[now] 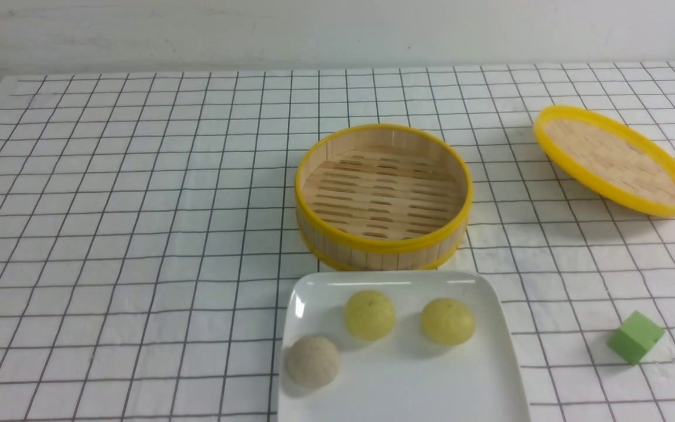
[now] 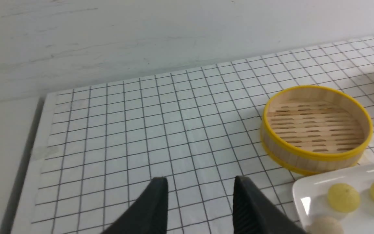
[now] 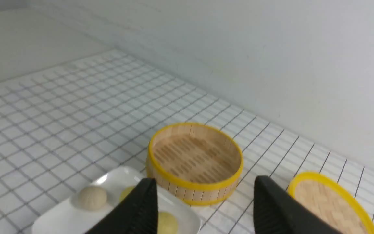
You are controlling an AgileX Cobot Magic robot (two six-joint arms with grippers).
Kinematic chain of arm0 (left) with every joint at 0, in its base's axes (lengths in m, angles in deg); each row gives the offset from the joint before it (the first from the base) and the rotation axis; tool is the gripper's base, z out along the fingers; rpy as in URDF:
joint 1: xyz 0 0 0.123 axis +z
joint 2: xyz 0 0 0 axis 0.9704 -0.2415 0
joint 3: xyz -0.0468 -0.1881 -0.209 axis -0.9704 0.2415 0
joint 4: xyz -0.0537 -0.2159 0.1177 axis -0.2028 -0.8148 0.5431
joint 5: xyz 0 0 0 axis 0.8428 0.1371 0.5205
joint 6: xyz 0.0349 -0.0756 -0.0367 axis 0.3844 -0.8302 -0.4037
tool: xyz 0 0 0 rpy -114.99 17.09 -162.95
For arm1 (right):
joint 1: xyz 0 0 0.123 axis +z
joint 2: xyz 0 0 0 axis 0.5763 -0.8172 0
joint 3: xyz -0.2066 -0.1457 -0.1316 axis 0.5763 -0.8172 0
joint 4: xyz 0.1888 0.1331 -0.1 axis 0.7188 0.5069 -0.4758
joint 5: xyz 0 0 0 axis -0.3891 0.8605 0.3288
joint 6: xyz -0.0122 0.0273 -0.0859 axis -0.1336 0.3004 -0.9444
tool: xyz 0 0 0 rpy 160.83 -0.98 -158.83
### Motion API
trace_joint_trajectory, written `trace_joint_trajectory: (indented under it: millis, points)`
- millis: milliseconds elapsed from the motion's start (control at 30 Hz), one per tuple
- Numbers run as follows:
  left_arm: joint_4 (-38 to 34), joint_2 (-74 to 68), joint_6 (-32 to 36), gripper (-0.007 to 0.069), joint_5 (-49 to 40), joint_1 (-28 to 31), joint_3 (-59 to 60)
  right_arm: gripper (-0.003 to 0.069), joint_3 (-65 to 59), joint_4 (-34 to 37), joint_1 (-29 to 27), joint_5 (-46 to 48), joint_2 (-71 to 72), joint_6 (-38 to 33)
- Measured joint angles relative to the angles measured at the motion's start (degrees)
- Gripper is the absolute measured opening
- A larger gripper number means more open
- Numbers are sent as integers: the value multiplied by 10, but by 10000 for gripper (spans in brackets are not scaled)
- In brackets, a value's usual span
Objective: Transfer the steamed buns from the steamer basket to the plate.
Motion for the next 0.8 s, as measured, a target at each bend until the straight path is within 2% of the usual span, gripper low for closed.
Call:
trace_joint_trajectory:
  millis: [167,400,467,600,800]
  points:
    - [-45,76,0,304,1,0,65,407,-1,5,0,86,27,-9]
    - [-56,152,0,304,-1,0,139,407,-57,75,0,81,101,-13]
    - [-56,177,1,304,1,0,166,405,-104,105,0,60,146,-30]
    - [-56,201,9,304,17,0,196,405,-177,110,0,-2,224,-38]
    - [-59,203,11,302,52,1,226,403,-238,65,-7,-99,244,-34]
